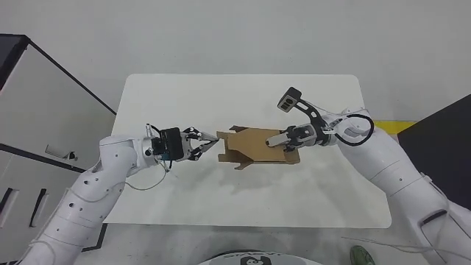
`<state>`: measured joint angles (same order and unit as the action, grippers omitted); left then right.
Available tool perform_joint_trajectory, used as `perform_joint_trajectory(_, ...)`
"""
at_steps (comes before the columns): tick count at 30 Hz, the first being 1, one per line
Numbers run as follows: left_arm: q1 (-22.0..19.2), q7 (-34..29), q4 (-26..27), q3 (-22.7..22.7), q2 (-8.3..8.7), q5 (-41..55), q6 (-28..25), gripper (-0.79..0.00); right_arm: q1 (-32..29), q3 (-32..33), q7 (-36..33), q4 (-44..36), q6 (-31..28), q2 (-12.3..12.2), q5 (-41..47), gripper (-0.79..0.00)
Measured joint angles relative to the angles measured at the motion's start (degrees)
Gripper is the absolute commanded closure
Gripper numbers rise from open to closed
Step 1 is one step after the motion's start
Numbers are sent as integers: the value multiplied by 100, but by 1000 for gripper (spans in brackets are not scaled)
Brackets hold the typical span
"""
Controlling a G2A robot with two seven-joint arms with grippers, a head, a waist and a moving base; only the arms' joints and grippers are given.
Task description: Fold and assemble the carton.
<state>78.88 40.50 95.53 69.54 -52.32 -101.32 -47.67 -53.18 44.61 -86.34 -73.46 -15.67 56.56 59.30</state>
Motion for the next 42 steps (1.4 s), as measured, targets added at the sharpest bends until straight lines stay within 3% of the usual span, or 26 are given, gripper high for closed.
perform_joint_trajectory(12,-147,108,-111,-123,-5,382,-241,0,-124,199,-120,100,180,72,2,0)
perform_joint_trajectory(42,-514,247,-159,-646,-16,298,-438,0,-38,192,-167,475,538,349,-243,0)
